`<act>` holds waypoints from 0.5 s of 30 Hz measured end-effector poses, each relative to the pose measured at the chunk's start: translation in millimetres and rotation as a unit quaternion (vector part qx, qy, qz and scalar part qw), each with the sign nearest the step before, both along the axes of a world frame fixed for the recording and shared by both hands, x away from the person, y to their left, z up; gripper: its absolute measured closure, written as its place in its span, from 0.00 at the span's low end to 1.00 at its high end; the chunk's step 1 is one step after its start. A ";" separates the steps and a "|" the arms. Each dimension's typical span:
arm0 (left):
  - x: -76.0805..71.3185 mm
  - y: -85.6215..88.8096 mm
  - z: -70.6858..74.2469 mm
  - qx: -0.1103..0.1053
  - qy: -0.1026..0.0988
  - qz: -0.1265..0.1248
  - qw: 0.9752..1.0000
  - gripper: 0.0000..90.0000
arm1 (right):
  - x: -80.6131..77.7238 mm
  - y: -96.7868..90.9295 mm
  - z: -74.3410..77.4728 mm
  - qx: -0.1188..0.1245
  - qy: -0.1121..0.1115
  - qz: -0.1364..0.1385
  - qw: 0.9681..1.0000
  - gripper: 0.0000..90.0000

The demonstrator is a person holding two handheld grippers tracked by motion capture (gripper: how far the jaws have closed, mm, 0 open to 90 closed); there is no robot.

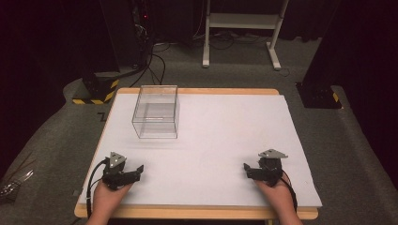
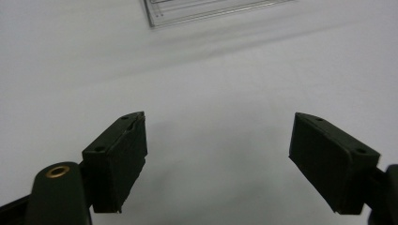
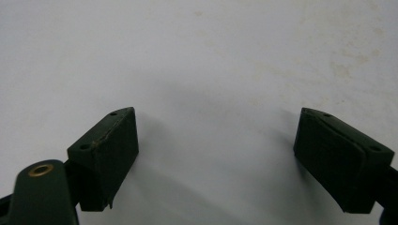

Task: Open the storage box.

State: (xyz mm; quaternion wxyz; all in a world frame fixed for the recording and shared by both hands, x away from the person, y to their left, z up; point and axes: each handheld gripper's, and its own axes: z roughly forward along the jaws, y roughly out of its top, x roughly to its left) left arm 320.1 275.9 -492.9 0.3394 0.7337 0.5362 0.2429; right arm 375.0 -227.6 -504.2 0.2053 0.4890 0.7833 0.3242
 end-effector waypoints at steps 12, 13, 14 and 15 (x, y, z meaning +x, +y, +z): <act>0.0 -17.7 9.6 -0.004 -0.021 -0.022 1.000 0.23 | 0.0 0.0 0.0 0.000 0.000 0.000 1.000 0.16; 1.4 -21.5 11.3 -0.002 -0.026 -0.024 0.999 0.23 | 0.0 0.0 0.0 0.000 0.000 0.000 1.000 0.16; 2.3 -23.4 12.1 -0.001 -0.027 -0.025 0.999 0.23 | 0.0 0.0 0.0 0.000 0.000 0.000 1.000 0.16; 3.4 -25.4 12.8 0.000 -0.028 -0.025 0.999 0.23 | 0.0 0.0 0.0 0.000 0.000 0.000 1.000 0.16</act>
